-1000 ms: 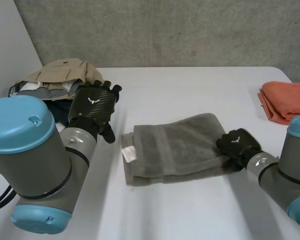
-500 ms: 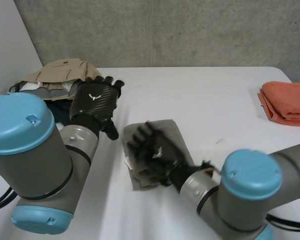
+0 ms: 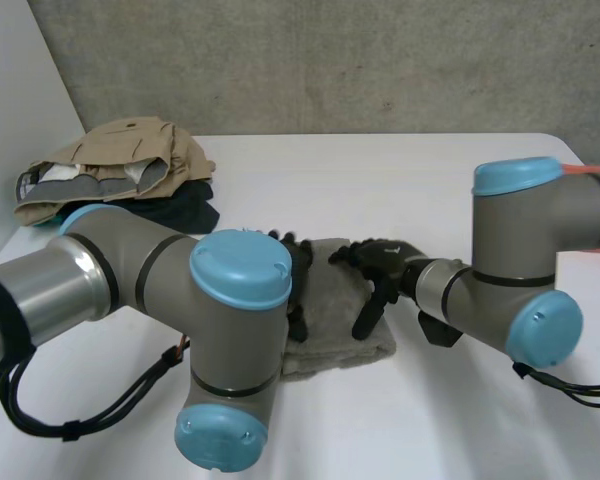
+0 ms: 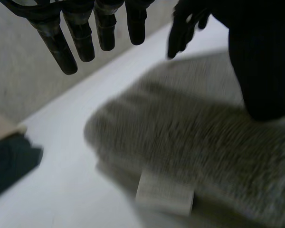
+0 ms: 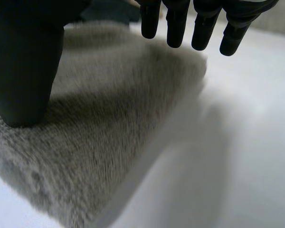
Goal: Fold the laundry.
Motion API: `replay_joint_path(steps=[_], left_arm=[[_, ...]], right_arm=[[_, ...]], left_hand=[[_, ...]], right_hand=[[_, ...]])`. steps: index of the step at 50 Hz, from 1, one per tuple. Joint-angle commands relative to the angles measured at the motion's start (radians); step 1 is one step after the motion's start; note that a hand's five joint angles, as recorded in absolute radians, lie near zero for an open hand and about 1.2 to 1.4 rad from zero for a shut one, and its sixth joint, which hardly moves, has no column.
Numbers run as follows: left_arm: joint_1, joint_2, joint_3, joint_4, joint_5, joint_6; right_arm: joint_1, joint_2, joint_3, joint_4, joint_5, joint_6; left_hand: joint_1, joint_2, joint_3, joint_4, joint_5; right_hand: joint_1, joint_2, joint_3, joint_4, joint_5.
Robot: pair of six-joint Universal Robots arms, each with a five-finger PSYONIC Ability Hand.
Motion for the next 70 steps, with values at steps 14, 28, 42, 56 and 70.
replay_joint_path(steps=[14, 28, 42, 56, 70], left_arm=[[0.067, 0.232, -0.047, -0.092, 0.173, 0.001], [0.214, 0.379, -0.055, -0.044, 0.720, 0.001], [0.223, 0.392, -0.084, -0.087, 0.905, -0.007], [0.223, 0.394, -0.088, -0.084, 0.893, -0.010], [0.225, 0.405, -0.087, -0.082, 0.879, -0.024]], right_arm=[[0.031, -0.212, 0.162, -0.214, 0.232, -0.353], [0.206, -0.335, 0.644, -0.575, 0.198, -0.423], [0.192, -0.159, 0.641, -0.862, 0.125, -0.425], [0.189, -0.093, 0.547, -0.882, 0.128, -0.419], [0.192, -0.040, 0.443, -0.865, 0.138, -0.411]], left_hand=[[0.046, 0.029, 0.025, 0.032, 0.015], [0.037, 0.020, 0.016, 0.023, 0.006], [0.040, 0.023, 0.019, 0.026, 0.008], [0.040, 0.023, 0.019, 0.026, 0.008], [0.040, 0.023, 0.019, 0.026, 0.008]], right_hand=[[-0.049, -0.035, -0.033, -0.033, -0.043], [-0.049, -0.035, -0.033, -0.033, -0.043], [0.070, 0.084, 0.086, 0.086, 0.076], [0.605, 0.618, 0.620, 0.620, 0.611], [0.270, 0.283, 0.285, 0.285, 0.276]])
